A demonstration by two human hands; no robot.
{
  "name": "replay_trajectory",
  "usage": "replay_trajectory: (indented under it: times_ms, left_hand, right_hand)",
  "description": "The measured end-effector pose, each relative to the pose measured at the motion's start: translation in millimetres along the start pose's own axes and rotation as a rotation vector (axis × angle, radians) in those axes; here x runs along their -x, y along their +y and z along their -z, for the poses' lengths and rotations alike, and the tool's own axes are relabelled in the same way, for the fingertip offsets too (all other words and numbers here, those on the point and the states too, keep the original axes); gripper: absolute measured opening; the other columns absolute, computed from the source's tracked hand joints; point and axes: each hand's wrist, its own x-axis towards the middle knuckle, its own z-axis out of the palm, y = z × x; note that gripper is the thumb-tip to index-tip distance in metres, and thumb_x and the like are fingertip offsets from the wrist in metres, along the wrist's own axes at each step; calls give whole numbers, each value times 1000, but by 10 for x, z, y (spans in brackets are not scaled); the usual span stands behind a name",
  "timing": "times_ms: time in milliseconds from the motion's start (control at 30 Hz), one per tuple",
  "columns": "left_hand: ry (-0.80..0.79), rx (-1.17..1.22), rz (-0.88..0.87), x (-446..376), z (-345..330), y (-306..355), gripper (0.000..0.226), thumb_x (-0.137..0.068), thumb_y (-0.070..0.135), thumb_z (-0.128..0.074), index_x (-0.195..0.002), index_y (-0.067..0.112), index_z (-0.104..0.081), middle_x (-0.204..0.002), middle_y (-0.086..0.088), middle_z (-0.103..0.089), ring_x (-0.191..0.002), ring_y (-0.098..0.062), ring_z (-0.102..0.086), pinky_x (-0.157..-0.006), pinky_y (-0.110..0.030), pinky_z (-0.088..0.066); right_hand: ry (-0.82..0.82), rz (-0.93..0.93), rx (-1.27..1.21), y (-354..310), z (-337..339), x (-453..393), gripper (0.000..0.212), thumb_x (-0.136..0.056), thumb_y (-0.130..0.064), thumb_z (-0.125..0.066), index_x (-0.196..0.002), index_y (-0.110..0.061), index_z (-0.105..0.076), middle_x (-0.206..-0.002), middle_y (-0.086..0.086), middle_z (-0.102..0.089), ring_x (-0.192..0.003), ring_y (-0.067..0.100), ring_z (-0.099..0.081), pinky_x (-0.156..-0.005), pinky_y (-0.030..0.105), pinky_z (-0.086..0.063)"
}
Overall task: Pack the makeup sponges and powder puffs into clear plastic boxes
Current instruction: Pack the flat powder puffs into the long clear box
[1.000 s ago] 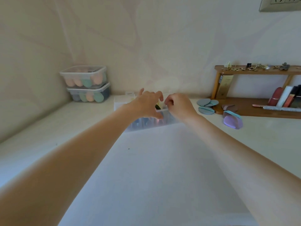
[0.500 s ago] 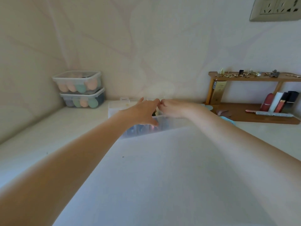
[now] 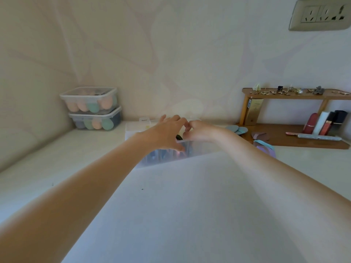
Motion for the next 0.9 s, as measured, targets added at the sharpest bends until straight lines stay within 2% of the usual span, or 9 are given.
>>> replay_trajectory:
  times_ms: [67,167,333,433,533,633,700,800,900]
  left_hand:
    - [-7,-57,-30,-34,13,30,65,-75,33,-71,-130,17,-39,-130,-1,-49,-122,-21,-44,-117,-38,-6]
    - [-85,-73,-48,-96,16,67,68,-76,30,-70,-132,13,-35,-131,-2,-53,-127,-19,-42,-118,-39,2]
    - [-179,-134,-65,-185,18,96,64,-77,27,-68,-130,14,-35,-116,-3,-57,-121,-21,-44,-119,-39,-3]
    - [-239,-171,-49,-222,65,139,62,-80,27,-67,-132,13,-37,-97,2,-54,-109,-20,-50,-119,-37,-6]
    - [-252,-112,-40,-239,71,132,55,-80,22,-67,-127,17,-41,-119,4,-58,-90,-16,-51,-118,-37,-3]
    - [-226,-88,-44,-216,36,112,49,-80,19,-67,-123,19,-44,-126,2,-57,-107,-17,-55,-118,-38,-1]
    - [-227,-111,-55,-200,25,134,47,-81,17,-64,-123,21,-45,-124,0,-59,-113,-18,-53,-118,-38,-1]
    - [-219,-117,-64,-174,50,183,51,-82,13,-62,-128,24,-43,-125,-2,-57,-115,-19,-53,-118,-37,0]
    - [-197,-71,-50,-154,44,177,55,-81,11,-61,-130,22,-38,-126,-4,-57,-116,-19,-52,-118,-35,-2]
  right_hand:
    - [15,-14,-33,17,-3,-27,11,-89,-21,-49,-79,-22,-51,-80,-3,-47,-85,19,-45,-65,22,-36]
    - [65,-24,-128,39,-18,-36,32,-85,-13,-51,-60,-23,-35,-64,-5,-36,-69,18,-39,-56,24,-29]
    - [164,28,-170,93,-82,-7,27,-83,-14,-57,-64,-17,-39,-69,-2,-44,-65,16,-41,-58,27,-31]
    - [221,91,-207,138,-15,63,7,-80,-15,-61,-87,-15,-59,-82,2,-63,-80,20,-56,-71,30,-42]
    - [413,120,-291,277,175,141,15,-83,-18,-60,-97,-17,-66,-88,4,-73,-87,16,-62,-71,27,-45]
    - [634,41,-220,552,321,169,21,-89,-9,-48,-91,-7,-69,-91,12,-72,-91,26,-63,-75,31,-49]
    - [514,-88,-27,786,268,100,26,-89,-5,-44,-96,-2,-69,-104,18,-68,-101,35,-60,-82,32,-48]
    - [202,-296,217,1045,3,-14,32,-93,-14,-41,-119,-13,-60,-135,17,-48,-123,39,-42,-98,38,-36]
    - [197,-322,247,1131,-124,-62,30,-93,-17,-41,-117,-14,-59,-139,18,-43,-124,39,-38,-97,40,-35]
